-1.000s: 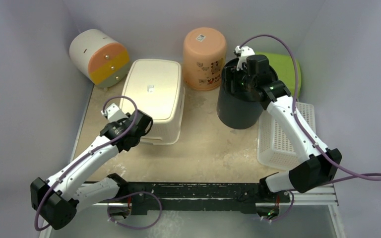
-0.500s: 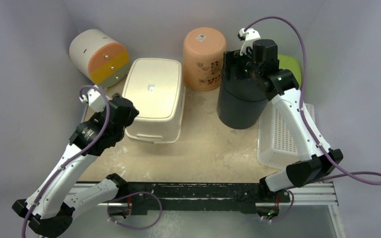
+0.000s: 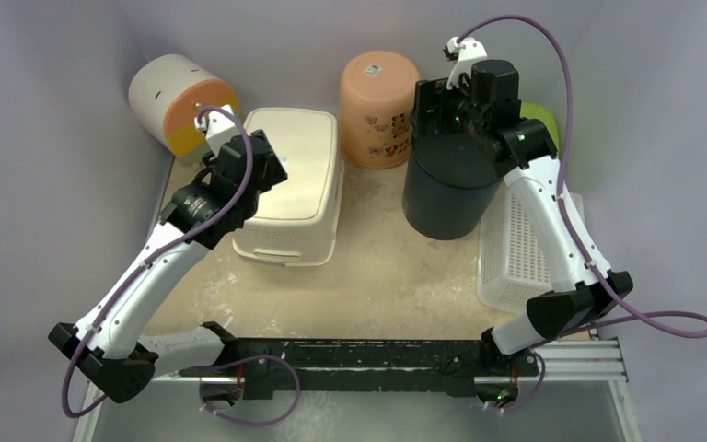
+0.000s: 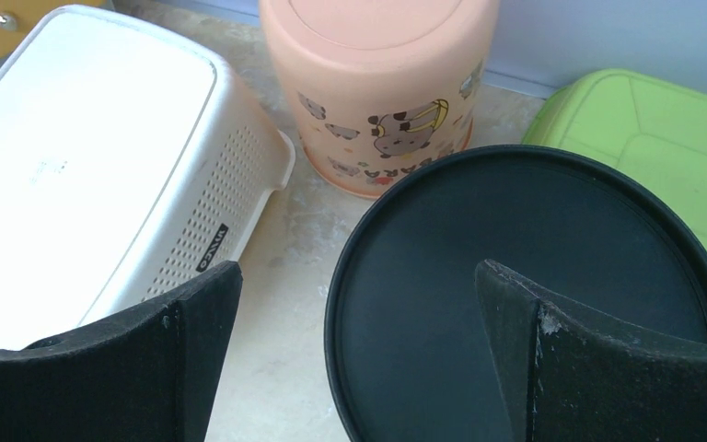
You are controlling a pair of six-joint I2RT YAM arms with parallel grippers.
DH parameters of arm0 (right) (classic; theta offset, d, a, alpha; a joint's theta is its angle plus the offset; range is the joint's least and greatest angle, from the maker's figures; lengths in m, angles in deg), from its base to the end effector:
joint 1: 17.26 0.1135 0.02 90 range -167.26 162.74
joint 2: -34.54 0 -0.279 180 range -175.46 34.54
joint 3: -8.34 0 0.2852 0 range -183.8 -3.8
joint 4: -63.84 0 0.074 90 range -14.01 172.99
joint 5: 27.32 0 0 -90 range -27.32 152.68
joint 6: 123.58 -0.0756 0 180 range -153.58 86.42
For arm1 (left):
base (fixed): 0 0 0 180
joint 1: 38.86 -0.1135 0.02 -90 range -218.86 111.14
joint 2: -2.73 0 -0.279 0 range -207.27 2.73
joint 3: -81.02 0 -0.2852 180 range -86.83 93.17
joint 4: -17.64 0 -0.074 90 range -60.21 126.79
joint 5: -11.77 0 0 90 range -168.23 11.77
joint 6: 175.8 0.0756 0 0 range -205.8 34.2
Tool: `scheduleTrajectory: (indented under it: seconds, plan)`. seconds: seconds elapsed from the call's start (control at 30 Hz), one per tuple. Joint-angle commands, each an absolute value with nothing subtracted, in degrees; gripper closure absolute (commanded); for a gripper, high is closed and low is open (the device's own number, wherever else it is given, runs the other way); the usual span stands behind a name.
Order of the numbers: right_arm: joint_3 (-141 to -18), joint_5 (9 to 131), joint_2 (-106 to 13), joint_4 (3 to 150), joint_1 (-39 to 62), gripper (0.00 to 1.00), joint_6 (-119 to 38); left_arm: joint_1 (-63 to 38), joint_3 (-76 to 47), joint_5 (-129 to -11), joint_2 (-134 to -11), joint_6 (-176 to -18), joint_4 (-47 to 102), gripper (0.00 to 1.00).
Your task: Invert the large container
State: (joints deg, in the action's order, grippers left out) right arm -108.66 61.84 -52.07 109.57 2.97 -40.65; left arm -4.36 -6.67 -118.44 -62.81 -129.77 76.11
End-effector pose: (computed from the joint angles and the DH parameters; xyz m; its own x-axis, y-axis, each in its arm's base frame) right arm 0.3699 0.1351 0.4967 -0.2873 0.0253 -0.9575 -0.2994 0.9472 0.1148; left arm 0.2511 -0.1134 0.4267 -0.2977 -0.4388 -0.8479 -0.3151 0.8835 -0.3466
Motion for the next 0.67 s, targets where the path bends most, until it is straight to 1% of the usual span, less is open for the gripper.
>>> scheduleTrajectory:
  seconds: [0.0, 0.17, 0.63]
  plan:
    - [-108.9, 59.7, -50.3, 107.2, 3.1, 0.00, -42.4, -4.5, -3.9, -114.5, -64.0, -124.6, 70.8, 0.35]
    - [-108.1, 59.0, -49.1, 105.5, 3.1, 0.00, -41.6, -4.4, -4.3, -114.0, -64.6, -124.1, 70.1, 0.34]
    - [-107.3, 56.8, -47.5, 106.6, 3.1, 0.00, -39.6, -4.5, -4.3, -113.0, -66.2, -123.5, 68.6, 0.31]
